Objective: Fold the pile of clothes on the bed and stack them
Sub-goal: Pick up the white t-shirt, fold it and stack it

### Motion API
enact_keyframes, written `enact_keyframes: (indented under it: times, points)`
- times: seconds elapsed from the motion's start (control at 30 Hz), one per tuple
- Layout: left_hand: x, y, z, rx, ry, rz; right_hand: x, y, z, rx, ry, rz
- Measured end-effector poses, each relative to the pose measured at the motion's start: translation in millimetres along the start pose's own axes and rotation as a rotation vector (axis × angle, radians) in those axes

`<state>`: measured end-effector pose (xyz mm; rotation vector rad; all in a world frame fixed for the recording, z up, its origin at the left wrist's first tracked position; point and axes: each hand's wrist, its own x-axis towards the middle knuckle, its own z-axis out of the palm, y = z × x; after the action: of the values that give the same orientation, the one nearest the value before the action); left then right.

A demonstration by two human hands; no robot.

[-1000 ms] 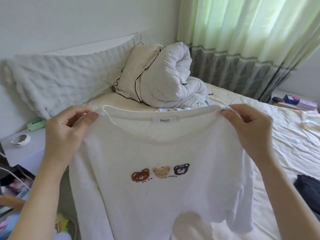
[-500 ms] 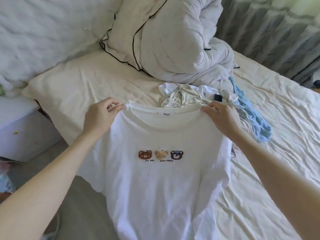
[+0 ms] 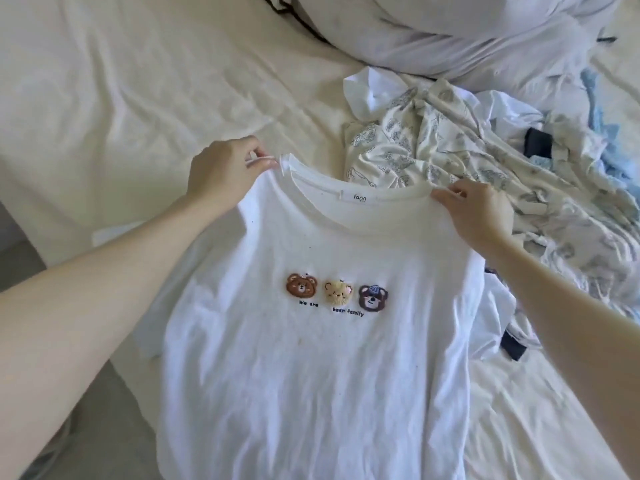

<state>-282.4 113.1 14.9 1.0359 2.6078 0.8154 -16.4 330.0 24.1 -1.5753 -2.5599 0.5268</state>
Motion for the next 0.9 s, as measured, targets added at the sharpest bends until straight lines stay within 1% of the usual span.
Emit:
enact_keyframes:
  times: [0.07,0.13,0.2,0.23,0.27,0.33,0.4,0.5,0.57,0.6,0.63,0.73,0.77,0.83,0.9]
  points:
    - [5.5,-11.6,9.1,-0.039,-0.032,0.019,1.4,-0.6,18.1,-0.035,0.004,0.014]
    - [0.8,-32.4,9.7,-0.092,-0.088,0.051,-14.3,-11.0,37.6,-0.021,0.044,-0.028]
    - [-12.7,-63.7,1.5,-0.031,-0.137,0.037,-47.0,-32.3,56.9,0.055,0.095,-0.174]
    - [-21.6,-81.5,-5.0,0.024,-0.150,0.003,-67.5,-45.8,68.6,0.077,0.090,-0.254]
    - [-31.3,-98.6,-12.6,0.066,-0.159,-0.042,-88.5,-59.4,81.7,0.091,0.057,-0.322]
    - [-51.2,-127.6,-28.6,0.128,-0.164,-0.132,-127.7,-87.3,108.2,0.106,-0.067,-0.428]
    - [-63.5,-146.3,-43.7,0.152,-0.184,-0.230,-155.4,-109.9,133.4,0.080,-0.191,-0.496]
    - [-70.5,-169.1,-57.1,0.205,-0.291,-0.323,-173.8,-123.6,162.9,-0.013,-0.345,-0.482]
    - [-72.1,-179.9,-64.4,0.172,-0.359,-0.390,-175.8,-120.9,177.3,-0.075,-0.403,-0.444]
    - [-71.6,-183.9,-69.3,0.103,-0.345,-0.423,-175.9,-119.0,181.9,-0.114,-0.410,-0.443]
    - [-69.8,-188.7,-75.1,0.035,-0.283,-0.452,-175.7,-118.0,184.7,-0.154,-0.416,-0.448]
    - [-55.0,-201.4,-96.2,-0.059,0.030,-0.491,-175.3,-119.2,186.5,-0.206,-0.422,-0.449]
    - [-50.6,-204.2,-100.9,-0.108,0.086,-0.503,-175.3,-120.9,186.4,-0.228,-0.425,-0.446]
    - [-49.2,-208.1,-100.3,-0.224,0.087,-0.552,-175.9,-123.2,186.4,-0.273,-0.443,-0.421]
    - [-60.0,-213.3,-89.6,-0.353,0.051,-0.672,-177.0,-127.5,185.5,-0.263,-0.447,-0.389]
